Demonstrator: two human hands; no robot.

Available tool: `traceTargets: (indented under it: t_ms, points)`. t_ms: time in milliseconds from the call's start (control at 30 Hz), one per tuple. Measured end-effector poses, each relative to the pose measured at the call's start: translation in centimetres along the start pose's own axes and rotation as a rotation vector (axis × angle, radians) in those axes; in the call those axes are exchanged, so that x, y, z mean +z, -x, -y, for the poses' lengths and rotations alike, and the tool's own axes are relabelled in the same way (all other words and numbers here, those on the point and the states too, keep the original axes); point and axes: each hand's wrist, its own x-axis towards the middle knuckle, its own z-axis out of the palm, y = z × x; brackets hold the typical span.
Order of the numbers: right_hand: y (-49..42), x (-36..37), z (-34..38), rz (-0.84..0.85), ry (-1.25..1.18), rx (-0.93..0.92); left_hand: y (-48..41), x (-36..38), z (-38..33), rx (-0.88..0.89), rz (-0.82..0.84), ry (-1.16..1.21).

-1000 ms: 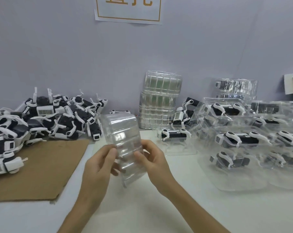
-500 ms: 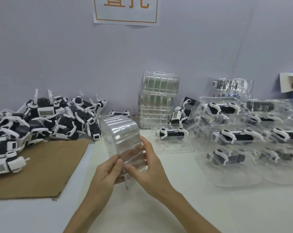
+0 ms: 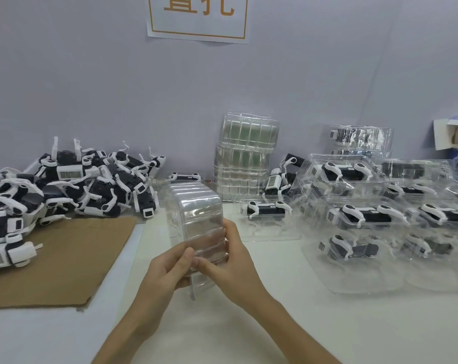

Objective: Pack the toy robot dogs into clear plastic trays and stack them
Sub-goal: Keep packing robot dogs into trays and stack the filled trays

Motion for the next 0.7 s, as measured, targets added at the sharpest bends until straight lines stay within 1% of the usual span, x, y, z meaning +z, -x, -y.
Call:
traceTargets:
  t_ms: [100,267,467,700]
  points:
    - [-0.06,-0.15,0.05,-0.017,-0.006,-0.001,0.01,0.29,-0.04,0.017,-0.024,0.007]
    - [-0.17,-0.29,-0.23,-0.049,0.018,-0.028,-0.04,0.54,0.44,-0.014,-0.044,0.079]
    - [-0.08,-0.11,-0.36,-0.064,-0.003,-0.057,-0.13,0.41,0.43,-0.007,-0.126,0.093]
    - [-0.21,-0.15,-0.33,-0.072,-0.057,-0.061,0.03,0.21,0.15,-0.029,-0.123,0.098]
